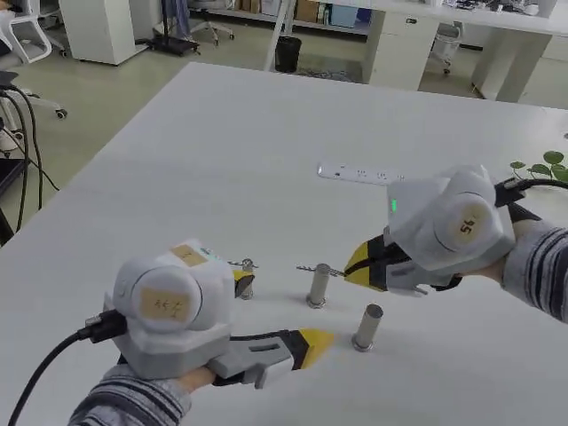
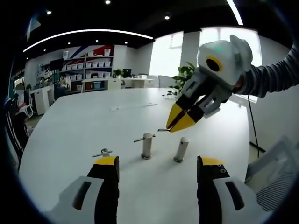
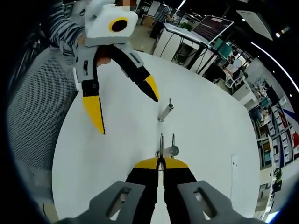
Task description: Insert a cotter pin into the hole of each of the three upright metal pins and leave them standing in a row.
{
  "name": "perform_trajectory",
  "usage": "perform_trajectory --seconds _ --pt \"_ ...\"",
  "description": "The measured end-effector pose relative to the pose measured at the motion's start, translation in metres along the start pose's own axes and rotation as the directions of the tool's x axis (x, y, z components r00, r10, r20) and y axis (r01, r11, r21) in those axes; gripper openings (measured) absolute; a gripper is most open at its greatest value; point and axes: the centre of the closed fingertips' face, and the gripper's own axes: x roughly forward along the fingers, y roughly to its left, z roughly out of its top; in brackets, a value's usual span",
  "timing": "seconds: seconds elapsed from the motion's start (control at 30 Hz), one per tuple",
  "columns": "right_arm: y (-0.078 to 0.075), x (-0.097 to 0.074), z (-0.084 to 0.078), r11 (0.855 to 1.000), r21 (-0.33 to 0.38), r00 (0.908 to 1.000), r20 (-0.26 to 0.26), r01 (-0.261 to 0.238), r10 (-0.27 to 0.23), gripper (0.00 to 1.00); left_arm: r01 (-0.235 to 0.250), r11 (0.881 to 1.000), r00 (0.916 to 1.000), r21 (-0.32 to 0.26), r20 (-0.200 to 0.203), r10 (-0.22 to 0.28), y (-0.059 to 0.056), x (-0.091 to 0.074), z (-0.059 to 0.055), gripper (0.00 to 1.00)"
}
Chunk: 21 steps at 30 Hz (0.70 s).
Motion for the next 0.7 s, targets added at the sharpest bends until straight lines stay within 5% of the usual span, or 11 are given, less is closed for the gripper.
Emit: perform_trajectory --seconds 0.37,0.7 --pt "0.03 0.004 0.02 0.995 -0.095 0.9991 0.005 -0.042 0.043 0.0 0.026 0.998 0.9993 -0.062 0.027 -0.025 -0.002 -0.001 0.003 0.44" --pt "0.042 0.006 0.032 0.995 -0.095 0.9983 0.034 -0.043 0.046 0.0 0.082 0.987 0.9956 -0.135 0.056 -0.075 -0.009 -0.002 0.006 0.17"
